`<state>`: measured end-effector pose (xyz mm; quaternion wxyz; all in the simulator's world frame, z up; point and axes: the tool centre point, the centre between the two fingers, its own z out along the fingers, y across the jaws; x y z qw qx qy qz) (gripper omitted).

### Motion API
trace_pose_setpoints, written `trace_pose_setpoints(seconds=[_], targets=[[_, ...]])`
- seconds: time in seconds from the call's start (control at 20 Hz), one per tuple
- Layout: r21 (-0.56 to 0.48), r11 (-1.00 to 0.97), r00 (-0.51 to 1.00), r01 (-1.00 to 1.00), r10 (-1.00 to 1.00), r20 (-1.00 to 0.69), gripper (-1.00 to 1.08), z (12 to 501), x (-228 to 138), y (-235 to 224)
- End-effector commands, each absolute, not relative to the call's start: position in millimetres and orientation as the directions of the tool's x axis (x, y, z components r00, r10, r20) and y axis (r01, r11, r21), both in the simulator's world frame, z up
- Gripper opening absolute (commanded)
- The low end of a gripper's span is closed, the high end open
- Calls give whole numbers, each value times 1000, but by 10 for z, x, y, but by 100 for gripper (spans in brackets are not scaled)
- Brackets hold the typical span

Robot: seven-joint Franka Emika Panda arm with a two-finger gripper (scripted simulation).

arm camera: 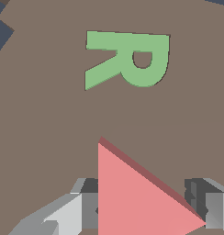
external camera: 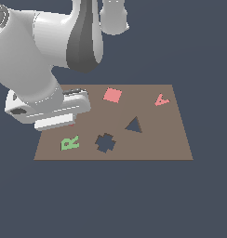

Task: Insert a designated object into the corresponding slot on a board.

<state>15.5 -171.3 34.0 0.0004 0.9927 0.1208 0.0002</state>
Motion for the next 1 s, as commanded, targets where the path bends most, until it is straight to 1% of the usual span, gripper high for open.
trace_pose_setpoints(seconds=[0.0, 0.25, 0.5, 0.95], targets=[[1, -933, 933, 359, 359, 1, -100, 348, 319, -1644], [2, -818, 818, 576, 576, 1, -100, 357, 609, -1448], [2, -656, 656, 754, 754, 0, -100, 366, 839, -1190], [2, -314, 314, 949, 949, 0, -100, 379, 1063, -664]])
